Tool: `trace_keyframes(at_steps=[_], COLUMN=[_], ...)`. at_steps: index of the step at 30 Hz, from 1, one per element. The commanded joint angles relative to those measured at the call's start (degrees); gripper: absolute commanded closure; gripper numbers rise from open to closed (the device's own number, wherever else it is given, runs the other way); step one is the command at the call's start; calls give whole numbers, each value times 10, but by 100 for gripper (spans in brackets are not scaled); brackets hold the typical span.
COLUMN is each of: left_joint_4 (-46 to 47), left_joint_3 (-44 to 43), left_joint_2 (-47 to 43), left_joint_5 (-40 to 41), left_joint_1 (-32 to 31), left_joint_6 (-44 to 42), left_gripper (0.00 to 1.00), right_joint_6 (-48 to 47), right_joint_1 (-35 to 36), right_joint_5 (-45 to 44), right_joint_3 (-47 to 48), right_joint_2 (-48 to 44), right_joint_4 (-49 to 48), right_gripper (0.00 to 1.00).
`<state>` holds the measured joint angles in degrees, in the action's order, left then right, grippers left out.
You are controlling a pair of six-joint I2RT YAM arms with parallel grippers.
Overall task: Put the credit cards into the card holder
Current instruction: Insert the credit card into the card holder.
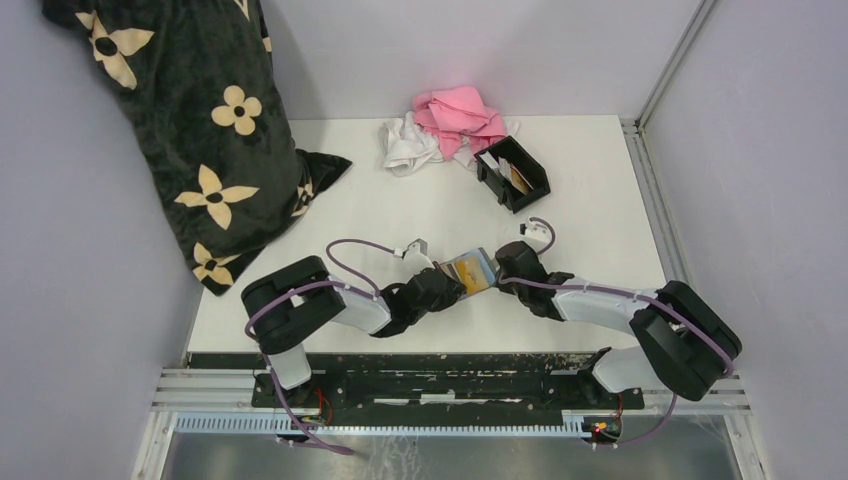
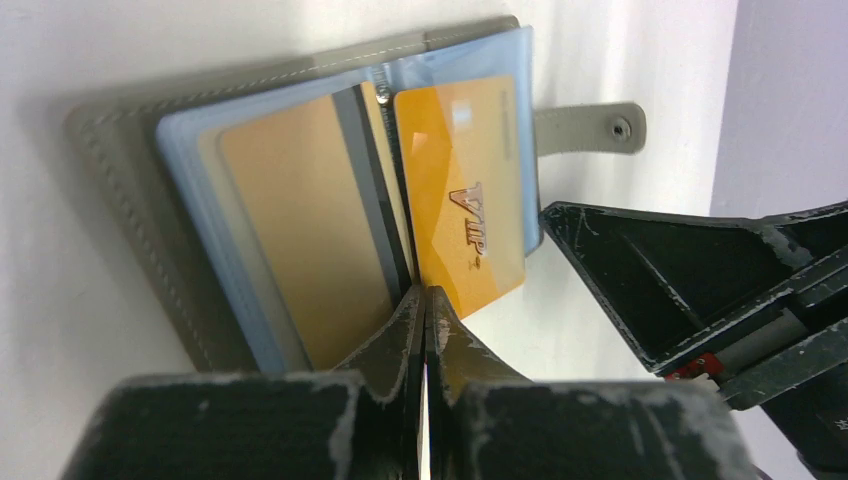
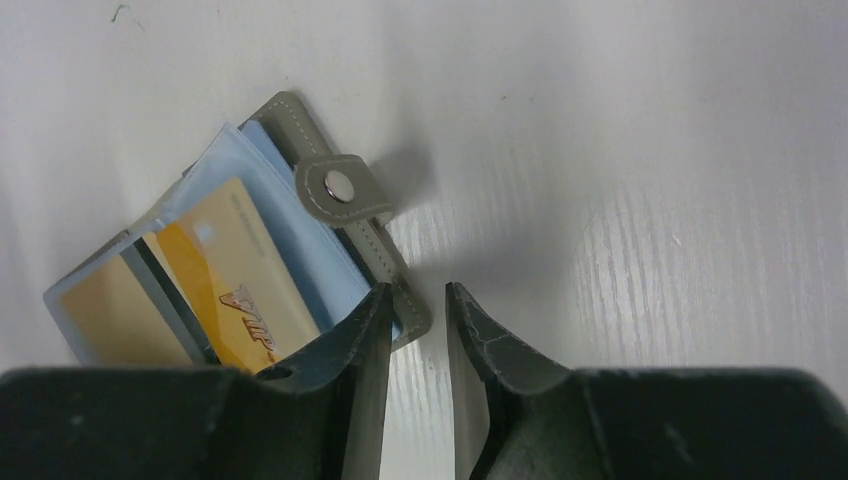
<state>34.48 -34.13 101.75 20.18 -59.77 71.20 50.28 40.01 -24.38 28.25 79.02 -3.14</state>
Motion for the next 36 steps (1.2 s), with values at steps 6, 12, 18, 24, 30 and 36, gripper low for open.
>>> trace_keyframes(at_steps=[6,12,18,24,30,36], left_joint_4=[-157,-161,-161,-161,-144,-109], left_joint_3=[46,47,49,51,67,68], left_joint_2=[-48,-55,-62,-72,-93,-81], left_joint_5=[55,59,61,64,68,40], left_joint_1=[-6,-5,-5,-5,-5,-5], left_joint_6=[-32,-34,-37,-37,-45,-67], left_gripper=[97,97,97,97,97,94], right_joint_6=[1,15,27,37,40,39], right_joint_1=[29,65,112,135,141,141], right_joint_5=[-9,-25,-53,-67,-77,-82], right_joint_3=[18,22,37,46,46,45], right_joint_2=[-30,-29,-33,-27,-36,-41], right_joint_4=[45,52,73,83,95,102], right_gripper=[68,68,68,68,68,68])
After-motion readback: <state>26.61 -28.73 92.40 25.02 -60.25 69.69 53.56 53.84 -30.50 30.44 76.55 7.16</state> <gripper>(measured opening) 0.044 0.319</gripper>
